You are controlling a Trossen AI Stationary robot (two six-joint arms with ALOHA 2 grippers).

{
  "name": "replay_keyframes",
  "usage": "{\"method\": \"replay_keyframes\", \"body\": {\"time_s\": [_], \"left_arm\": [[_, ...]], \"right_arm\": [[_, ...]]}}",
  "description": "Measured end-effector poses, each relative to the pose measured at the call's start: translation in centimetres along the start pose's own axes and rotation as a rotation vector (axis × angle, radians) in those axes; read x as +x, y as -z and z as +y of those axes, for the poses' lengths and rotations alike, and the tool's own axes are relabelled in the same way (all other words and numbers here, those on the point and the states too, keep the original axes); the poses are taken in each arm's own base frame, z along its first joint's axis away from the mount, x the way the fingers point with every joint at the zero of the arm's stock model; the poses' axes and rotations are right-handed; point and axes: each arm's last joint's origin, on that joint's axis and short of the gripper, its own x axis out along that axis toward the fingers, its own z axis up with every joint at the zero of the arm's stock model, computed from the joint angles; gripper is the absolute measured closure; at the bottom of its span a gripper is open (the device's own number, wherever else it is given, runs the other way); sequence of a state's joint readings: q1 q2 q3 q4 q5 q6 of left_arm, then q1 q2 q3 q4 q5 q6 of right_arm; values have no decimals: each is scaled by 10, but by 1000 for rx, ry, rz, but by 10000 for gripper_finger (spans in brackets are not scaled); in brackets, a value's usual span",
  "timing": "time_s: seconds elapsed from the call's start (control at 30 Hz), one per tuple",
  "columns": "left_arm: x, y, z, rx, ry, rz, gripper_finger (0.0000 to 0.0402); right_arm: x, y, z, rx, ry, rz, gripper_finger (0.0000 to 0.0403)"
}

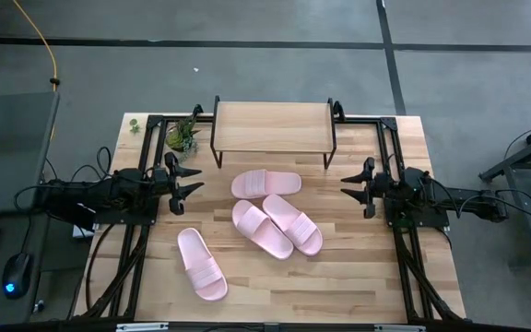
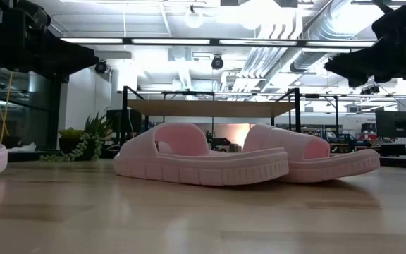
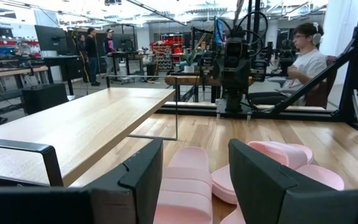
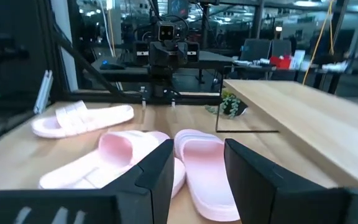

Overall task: Pick and place slides into the shelf
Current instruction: Put the pink slide on the shelf

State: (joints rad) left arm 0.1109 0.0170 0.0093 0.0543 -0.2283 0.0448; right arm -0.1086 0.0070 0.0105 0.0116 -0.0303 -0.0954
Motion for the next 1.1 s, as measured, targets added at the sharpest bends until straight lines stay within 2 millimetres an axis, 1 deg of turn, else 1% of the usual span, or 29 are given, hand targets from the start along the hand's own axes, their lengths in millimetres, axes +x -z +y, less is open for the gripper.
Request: {"method": "replay_keyframes", "body": {"time_s": [0.1, 0.43, 0.87, 0.93, 1.0, 1.1], "left_arm": [[0, 0, 0, -5, 0, 2, 236], [0, 0, -1, -61, 40, 3, 236], [0, -1, -2, -211, 64, -8, 236], [0, -1, -2, -207, 64, -8, 236], [0, -3, -2, -178, 66, -13, 236], [-2, -12, -2, -132, 101, -41, 236]], "right_arm": [[0, 0, 0, -44, 0, 0, 269], [0, 0, 0, -36, 0, 0, 269], [0, 0, 0, -40, 0, -4, 269], [0, -2, 0, -36, 1, -18, 269], [0, -5, 0, 7, 3, -50, 269], [0, -8, 0, 45, -7, -88, 269]]}}
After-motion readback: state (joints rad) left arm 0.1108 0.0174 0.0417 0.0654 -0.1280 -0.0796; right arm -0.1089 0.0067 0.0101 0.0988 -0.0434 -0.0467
